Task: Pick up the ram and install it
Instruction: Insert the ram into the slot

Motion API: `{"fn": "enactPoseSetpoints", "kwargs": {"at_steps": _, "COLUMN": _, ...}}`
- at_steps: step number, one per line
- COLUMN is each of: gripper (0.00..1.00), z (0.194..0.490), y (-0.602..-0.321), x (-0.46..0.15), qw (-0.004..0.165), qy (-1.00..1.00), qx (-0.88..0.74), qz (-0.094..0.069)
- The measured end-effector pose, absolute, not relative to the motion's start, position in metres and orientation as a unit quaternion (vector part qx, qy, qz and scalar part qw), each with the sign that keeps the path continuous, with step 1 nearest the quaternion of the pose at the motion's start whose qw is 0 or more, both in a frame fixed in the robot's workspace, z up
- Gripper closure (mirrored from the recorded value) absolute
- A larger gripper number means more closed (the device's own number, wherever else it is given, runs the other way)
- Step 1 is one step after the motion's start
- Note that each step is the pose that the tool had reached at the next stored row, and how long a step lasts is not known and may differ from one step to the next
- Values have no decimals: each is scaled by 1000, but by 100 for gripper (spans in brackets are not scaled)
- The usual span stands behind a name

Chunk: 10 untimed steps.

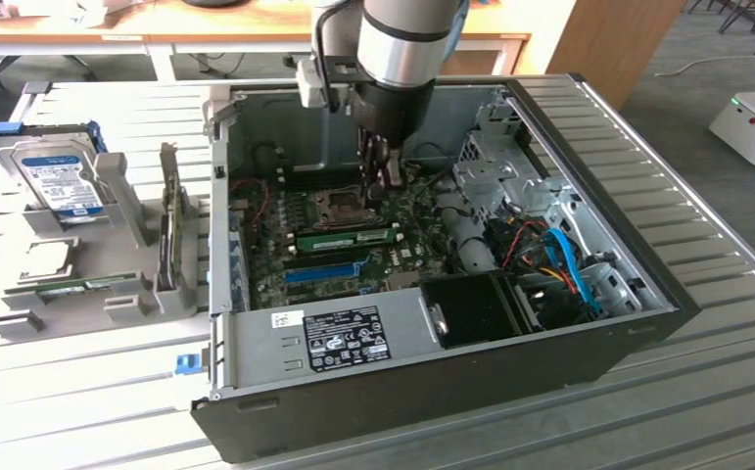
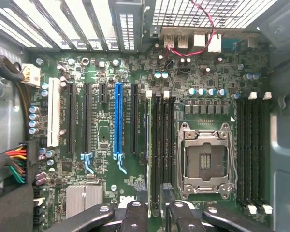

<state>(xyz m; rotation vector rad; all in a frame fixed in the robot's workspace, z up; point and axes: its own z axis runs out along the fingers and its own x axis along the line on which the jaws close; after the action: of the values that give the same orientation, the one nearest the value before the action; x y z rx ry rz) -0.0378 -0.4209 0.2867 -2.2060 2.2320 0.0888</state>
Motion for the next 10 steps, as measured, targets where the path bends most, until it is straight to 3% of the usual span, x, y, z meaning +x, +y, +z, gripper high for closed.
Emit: {"fn": "enactPoseSetpoints", "kwargs": {"at_steps": 10, "gripper": 75, "z": 306, "y": -421, "x": -38, "qw": 1, "qy": 711, "qx": -703, "qz": 28}}
